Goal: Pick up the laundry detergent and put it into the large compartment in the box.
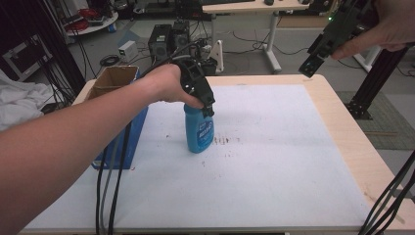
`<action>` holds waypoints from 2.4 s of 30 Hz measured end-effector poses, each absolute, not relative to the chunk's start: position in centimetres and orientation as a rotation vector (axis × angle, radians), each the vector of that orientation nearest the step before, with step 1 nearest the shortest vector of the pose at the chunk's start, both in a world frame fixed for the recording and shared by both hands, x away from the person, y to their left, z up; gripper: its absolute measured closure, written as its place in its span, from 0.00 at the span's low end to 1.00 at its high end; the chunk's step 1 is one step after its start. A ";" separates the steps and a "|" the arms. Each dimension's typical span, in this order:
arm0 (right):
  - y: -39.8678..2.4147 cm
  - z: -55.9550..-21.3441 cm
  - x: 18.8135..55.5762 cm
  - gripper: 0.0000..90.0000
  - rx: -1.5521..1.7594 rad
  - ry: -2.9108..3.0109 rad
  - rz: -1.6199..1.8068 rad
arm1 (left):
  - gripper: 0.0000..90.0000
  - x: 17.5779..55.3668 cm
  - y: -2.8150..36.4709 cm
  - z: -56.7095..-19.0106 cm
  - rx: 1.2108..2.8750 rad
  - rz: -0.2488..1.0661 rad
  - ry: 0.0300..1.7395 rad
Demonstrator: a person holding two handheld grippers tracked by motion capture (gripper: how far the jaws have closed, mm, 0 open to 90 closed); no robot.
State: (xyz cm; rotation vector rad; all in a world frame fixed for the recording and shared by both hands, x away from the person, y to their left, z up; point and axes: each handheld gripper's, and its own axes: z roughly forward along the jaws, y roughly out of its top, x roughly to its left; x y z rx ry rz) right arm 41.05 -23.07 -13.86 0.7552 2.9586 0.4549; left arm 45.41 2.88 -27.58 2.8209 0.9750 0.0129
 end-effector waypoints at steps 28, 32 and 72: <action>-23.3 -13.9 41.0 0.13 0.769 2.956 0.458 | 0.35 45.6 2.7 -27.7 2.810 0.010 1.035; -23.4 -13.9 41.0 0.13 0.770 2.956 0.459 | 0.37 45.7 2.8 -27.7 2.812 0.014 1.044; -23.3 -14.2 41.5 0.13 0.776 2.963 0.460 | 0.40 45.3 5.6 -23.4 2.805 0.056 1.013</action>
